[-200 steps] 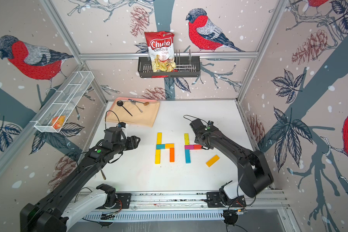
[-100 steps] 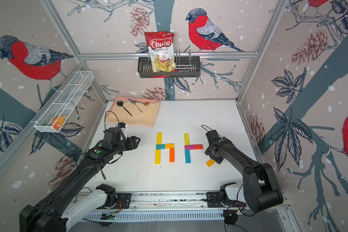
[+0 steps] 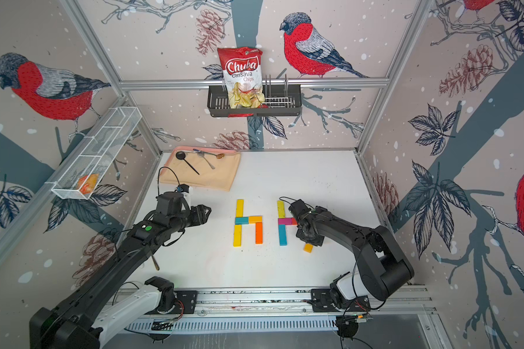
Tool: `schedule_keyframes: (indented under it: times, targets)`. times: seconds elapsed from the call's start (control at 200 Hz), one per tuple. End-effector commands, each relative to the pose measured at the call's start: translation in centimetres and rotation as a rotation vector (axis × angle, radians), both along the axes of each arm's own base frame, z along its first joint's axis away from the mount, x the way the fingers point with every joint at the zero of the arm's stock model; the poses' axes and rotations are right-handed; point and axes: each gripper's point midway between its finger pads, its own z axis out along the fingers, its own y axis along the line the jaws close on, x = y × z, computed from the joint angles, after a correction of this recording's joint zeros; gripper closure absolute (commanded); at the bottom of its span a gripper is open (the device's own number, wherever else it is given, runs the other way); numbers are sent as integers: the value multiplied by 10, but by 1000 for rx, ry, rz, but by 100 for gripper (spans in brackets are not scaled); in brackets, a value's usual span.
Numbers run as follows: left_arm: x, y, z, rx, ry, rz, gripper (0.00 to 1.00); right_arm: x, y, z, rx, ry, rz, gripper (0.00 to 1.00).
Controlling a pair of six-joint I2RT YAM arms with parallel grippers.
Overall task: Assemble the letter h with building blocks
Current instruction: Move the building block to the center of the board.
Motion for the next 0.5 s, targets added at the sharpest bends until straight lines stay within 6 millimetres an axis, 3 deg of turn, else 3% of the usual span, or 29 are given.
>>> schedule_keyframes:
  times: [0.0, 0.085, 0.195, 0.35, 0.495]
  targets:
    - [5, -1, 7, -4, -36, -5, 36, -10, 5, -1, -78, 59, 138, 75]
    - [5, -2, 4, -2, -26, -7, 36, -8, 12, -3, -103, 73, 194, 74]
    - [5, -2, 4, -2, -28, -5, 36, 3, 18, -3, -103, 62, 207, 65]
    - [5, -1, 4, 2, -26, -2, 36, 13, 24, -5, -74, 59, 207, 40]
    - [5, -1, 3, 3, -24, -3, 36, 7, 30, 4, -29, 35, 201, 35]
